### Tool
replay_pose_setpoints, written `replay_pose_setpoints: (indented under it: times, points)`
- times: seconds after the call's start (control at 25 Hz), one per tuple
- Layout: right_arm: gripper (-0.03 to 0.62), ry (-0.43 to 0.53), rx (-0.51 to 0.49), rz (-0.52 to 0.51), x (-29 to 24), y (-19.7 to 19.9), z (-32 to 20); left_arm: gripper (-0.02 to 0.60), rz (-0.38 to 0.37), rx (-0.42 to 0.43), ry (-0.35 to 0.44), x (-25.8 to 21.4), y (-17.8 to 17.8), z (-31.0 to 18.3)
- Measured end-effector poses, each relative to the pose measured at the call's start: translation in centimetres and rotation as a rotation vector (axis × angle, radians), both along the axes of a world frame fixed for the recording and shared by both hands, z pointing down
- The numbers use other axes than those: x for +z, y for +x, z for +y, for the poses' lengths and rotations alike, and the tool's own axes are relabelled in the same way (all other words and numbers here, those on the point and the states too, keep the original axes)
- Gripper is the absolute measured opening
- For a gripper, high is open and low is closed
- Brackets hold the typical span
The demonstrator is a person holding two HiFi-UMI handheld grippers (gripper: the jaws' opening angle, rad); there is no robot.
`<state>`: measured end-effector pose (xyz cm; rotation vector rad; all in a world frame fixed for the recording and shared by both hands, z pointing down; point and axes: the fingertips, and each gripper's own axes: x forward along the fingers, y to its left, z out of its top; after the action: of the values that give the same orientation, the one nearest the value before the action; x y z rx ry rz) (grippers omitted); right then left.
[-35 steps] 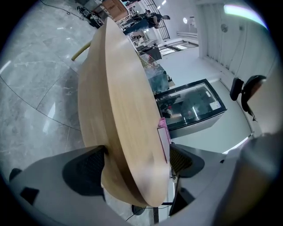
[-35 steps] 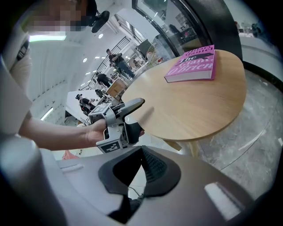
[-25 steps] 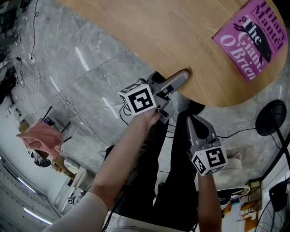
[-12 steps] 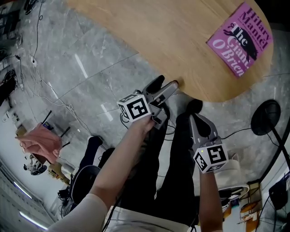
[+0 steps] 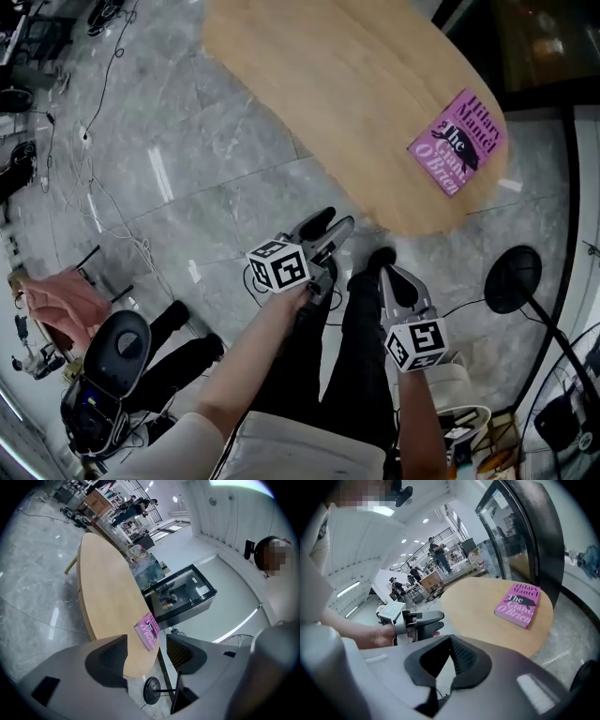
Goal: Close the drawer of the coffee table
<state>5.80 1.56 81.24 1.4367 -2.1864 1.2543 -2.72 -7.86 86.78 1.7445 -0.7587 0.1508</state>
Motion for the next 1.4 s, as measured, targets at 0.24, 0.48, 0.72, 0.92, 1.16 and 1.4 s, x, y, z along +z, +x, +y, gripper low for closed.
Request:
replay_pose_setpoints:
  times: [0.24,0.48,0.72,0.92,1.16,1.4]
  points:
    - [0.009,0.069,0.005,0.058,-9.2,1.1,-1.1,0.208,-0.023,0.024,0.088,-10.4,-0.5,-0.1]
    - [0.009,0.128,-0.022,0.090,-18.8,1.4,-1.5,0.123,-0.078,0.029,0.163,-21.0,-1.8,0.4]
    - [0.009,0.198,-0.064,0.109,-27.0,1.3,-3.0,0.070,-0.131,0.053,0.257,-29.9,-2.7,0.3]
    - [0.011,0.283,-0.055,0.125,-34.5,2.1,-4.1,0.030,-0.196,0.051,0.372,-37.3,-4.0,0.0]
    - [0.009,0.387,-0.056,0.169,-41.9,2.8,-4.8,0.008,-0.251,0.071,0.533,-45.2,-4.6,-0.9]
    - [0.011,0.487,-0.011,0.199,-48.1,4.8,-4.6,0.008,-0.296,0.099,0.658,-51.4,-4.3,-0.9]
